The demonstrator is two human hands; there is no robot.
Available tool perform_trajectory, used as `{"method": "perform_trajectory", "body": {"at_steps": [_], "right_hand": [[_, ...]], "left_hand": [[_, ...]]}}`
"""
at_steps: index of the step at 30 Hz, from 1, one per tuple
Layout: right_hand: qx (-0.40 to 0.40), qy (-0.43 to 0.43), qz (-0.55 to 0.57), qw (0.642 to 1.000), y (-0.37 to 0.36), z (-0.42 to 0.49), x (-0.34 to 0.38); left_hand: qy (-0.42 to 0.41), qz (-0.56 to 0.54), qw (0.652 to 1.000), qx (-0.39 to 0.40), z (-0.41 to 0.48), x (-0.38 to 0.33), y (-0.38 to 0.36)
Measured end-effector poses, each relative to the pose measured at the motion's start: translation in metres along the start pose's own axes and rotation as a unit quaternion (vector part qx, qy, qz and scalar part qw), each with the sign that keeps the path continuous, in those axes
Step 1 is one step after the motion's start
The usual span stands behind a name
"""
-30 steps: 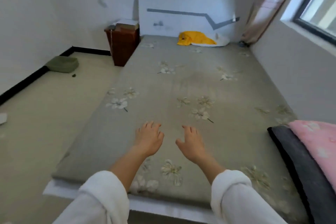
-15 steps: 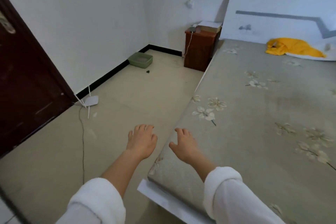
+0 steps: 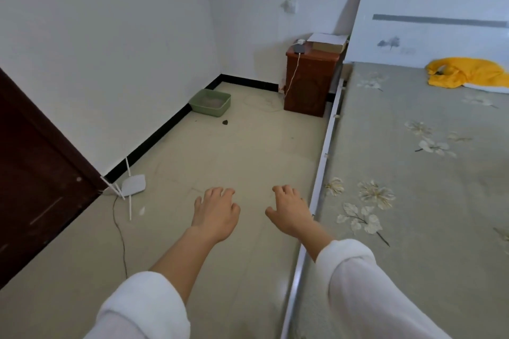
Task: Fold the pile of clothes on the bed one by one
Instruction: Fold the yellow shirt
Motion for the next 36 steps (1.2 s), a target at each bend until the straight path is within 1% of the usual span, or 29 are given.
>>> {"method": "perform_trajectory", "body": {"at_steps": [7, 14, 17, 22, 28, 32, 36], "right_hand": [[-0.008, -0.066, 0.012, 0.998, 0.03, 0.096, 0.0], [-0.03, -0.151, 0.029, 0.988, 0.064, 0.193, -0.02], [-0.034, -0.193, 0.039, 0.98, 0.081, 0.225, -0.04], [-0.052, -0.264, 0.058, 0.961, 0.115, 0.275, -0.1], [-0.065, -0.345, 0.064, 0.934, 0.154, 0.34, -0.206], [-0.074, -0.388, 0.081, 0.915, 0.187, 0.393, -0.283], [-0.077, -0.409, 0.091, 0.905, 0.218, 0.445, -0.343]], "left_hand": [[-0.052, 0.007, 0.998, 0.036, 0.128, 0.01, 0.025], [-0.133, 0.035, 0.988, 0.067, 0.27, 0.002, 0.045], [-0.167, 0.049, 0.982, 0.07, 0.332, -0.016, 0.056], [-0.241, 0.036, 0.966, 0.084, 0.42, -0.084, 0.053], [-0.321, 0.007, 0.939, 0.12, 0.523, -0.196, 0.023], [-0.342, 0.002, 0.931, 0.131, 0.609, -0.273, 0.009], [-0.352, 0.002, 0.923, 0.152, 0.687, -0.334, -0.005]]}}
Point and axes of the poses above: each hand's wrist, its own z-axis towards the middle knuckle, its own y-axis out of the back of the hand, x = y × z, the point moved 10 cm from there along z, towards the middle knuckle, and after that the axes turned 11 degrees about -z, right-handed, at the moved point
